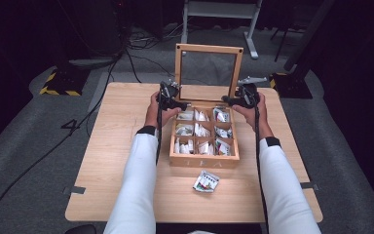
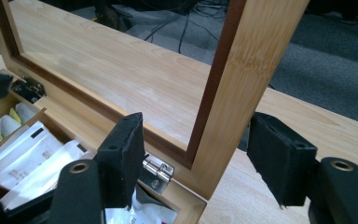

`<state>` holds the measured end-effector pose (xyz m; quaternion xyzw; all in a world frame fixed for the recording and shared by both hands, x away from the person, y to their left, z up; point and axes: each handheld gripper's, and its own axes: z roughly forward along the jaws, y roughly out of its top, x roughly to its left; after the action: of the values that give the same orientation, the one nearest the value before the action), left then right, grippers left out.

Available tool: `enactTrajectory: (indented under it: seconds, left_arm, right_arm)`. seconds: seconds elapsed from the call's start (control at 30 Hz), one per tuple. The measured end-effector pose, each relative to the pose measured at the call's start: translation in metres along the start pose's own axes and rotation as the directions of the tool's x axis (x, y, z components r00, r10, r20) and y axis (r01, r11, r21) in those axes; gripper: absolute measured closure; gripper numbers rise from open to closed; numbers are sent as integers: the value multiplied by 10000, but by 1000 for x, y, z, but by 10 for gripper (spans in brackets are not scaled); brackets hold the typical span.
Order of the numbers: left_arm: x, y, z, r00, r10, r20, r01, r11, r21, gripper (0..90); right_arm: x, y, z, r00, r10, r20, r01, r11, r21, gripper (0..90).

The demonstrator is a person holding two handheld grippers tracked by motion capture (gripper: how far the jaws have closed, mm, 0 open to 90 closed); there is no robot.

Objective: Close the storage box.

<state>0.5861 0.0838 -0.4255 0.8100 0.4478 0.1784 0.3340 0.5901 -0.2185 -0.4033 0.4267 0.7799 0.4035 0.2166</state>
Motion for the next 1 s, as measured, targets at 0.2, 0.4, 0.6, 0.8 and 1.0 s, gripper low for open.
enactTrajectory:
  seconds: [0.2, 0.4, 0.6, 0.8, 1.0]
  left_arm:
    - [2, 6, 3, 9993, -284, 229, 289, 9994, -205, 264]
    - [3, 16, 0, 9992, -270, 300, 283, 9987, -426, 262]
    - [0, 18, 1, 9986, -319, 421, 345, 9975, -625, 244]
    - [5, 18, -4, 9953, -459, 848, 518, 9963, -687, 290]
    - [6, 15, -6, 9919, -713, 1048, 810, 9925, -914, 318]
  right_arm:
    - [-1, -3, 7, 9996, 227, -149, -227, 9997, 17, 365]
    - [-3, -6, 14, 9982, 408, -450, -405, 9991, 80, 367]
    - [-6, -7, 12, 9953, 682, -684, -686, 9976, -38, 375]
    - [-9, -8, 9, 9934, 753, -861, -773, 9968, -198, 414]
    - [-8, -8, 6, 9936, 700, -887, -721, 9972, -210, 429]
